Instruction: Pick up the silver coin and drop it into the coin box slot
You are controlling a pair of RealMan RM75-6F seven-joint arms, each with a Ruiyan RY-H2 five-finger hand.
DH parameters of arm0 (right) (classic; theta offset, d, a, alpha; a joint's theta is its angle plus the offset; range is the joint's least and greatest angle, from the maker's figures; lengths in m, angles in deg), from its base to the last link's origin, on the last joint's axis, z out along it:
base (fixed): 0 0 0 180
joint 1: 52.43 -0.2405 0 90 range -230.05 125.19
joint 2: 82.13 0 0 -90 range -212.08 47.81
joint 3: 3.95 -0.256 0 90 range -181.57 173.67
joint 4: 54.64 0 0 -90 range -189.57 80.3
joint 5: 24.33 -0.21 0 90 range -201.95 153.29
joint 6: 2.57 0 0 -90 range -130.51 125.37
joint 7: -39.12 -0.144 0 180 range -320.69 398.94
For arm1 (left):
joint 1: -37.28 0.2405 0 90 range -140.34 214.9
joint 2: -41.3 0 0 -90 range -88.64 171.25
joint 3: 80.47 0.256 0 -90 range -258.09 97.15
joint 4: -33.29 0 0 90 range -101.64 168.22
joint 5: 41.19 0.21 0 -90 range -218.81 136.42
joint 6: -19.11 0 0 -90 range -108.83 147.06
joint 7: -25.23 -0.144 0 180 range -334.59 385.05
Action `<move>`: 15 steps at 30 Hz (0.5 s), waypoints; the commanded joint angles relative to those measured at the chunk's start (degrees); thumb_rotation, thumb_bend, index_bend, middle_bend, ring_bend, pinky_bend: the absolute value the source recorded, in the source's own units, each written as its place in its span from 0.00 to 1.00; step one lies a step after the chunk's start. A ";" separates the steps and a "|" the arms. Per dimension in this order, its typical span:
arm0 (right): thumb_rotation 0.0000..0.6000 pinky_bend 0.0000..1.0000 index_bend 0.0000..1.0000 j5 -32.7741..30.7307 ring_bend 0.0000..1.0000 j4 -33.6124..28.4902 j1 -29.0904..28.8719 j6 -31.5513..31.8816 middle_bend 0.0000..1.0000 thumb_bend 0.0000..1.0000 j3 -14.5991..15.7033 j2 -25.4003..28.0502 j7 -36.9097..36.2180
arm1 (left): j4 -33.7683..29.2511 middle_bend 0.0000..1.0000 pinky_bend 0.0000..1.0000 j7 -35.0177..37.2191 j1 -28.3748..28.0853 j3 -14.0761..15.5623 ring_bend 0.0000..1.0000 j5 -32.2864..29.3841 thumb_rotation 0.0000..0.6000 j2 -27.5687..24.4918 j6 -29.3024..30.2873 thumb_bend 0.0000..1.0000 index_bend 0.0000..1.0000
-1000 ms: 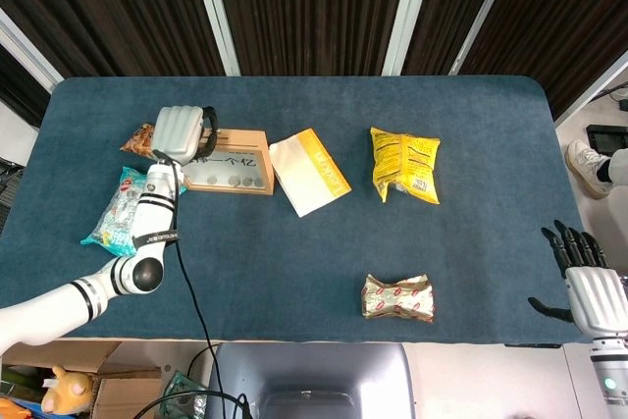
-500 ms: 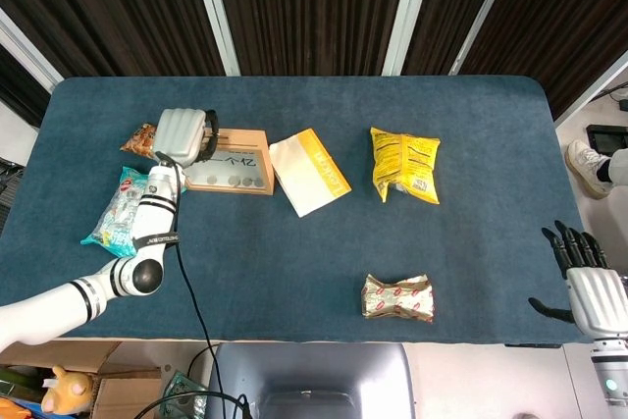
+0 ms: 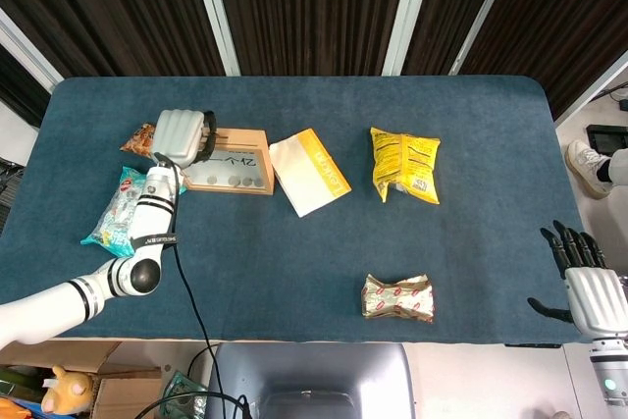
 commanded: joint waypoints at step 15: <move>1.00 0.00 0.00 0.21 0.00 -0.11 0.10 0.25 0.00 0.17 0.08 0.01 0.14 | -6.04 1.00 1.00 5.80 3.33 0.44 1.00 8.82 1.00 -2.75 8.17 0.46 0.22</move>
